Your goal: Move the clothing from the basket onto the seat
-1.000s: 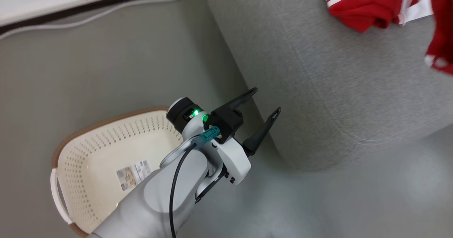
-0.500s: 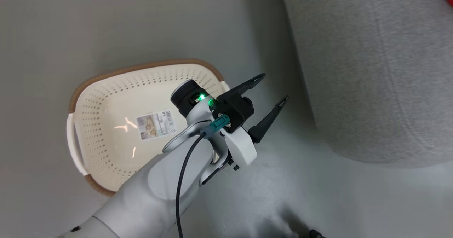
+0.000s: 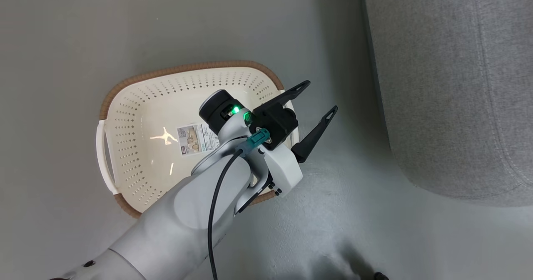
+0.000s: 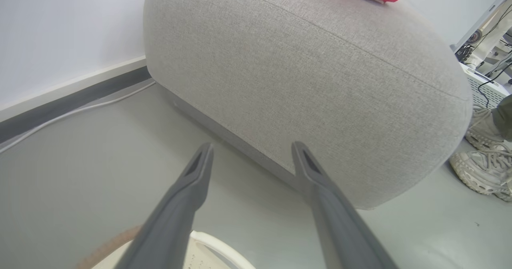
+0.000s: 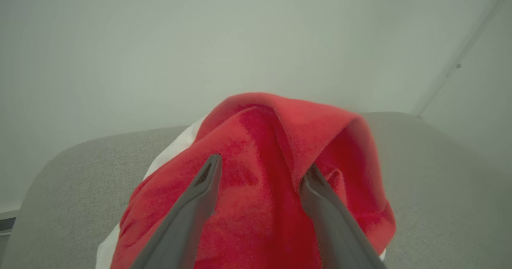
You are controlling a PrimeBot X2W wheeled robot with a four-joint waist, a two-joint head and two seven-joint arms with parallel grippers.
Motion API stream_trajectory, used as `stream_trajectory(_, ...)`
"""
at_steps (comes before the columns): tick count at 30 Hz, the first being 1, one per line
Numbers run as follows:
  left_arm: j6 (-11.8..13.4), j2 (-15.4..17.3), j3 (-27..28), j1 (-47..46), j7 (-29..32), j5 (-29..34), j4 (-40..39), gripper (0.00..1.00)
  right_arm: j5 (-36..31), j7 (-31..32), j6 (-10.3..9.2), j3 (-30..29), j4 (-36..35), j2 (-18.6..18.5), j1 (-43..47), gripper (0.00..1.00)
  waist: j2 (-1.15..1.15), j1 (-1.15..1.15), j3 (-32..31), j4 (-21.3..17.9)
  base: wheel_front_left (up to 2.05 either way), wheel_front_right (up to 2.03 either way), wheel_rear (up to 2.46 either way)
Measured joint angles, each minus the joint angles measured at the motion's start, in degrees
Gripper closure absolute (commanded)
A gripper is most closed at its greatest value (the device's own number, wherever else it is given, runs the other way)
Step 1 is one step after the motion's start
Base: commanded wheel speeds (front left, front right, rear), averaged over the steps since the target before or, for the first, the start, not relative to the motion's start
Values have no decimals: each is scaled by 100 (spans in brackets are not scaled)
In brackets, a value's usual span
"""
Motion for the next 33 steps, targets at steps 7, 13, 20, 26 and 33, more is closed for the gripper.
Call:
stream_trajectory(7, 49, -2, 18, -20, -35, -97, 63, 0, 522, 0, 0, 672, -389, 203, 838, 0, 0, 0, -318, -67, 0, 0, 0)
stream_trajectory(13, 135, -10, 277, 113, -43, -102, -12, 0, 758, 1, 0, 889, -1090, 280, 1461, 0, 0, 0, -677, -70, 0, 0, 0)
stream_trajectory(20, 254, 77, 882, 648, -43, -83, -207, 0, 790, 2, 0, 1015, -1834, 398, 1960, 0, 0, 0, -1186, 11, 0, 0, 0)
stream_trajectory(26, 355, 250, 1541, 1243, -43, -1, -433, 0, 756, 1, 0, 1145, -2412, 560, 2371, 0, 0, 0, -1704, 173, 0, 0, 0)
stream_trajectory(33, 485, 415, 2562, 2136, -43, 229, -755, 0, 722, 2, 0, 1346, -2944, 727, 3101, 0, 0, 0, -2426, 492, 0, 0, 0)
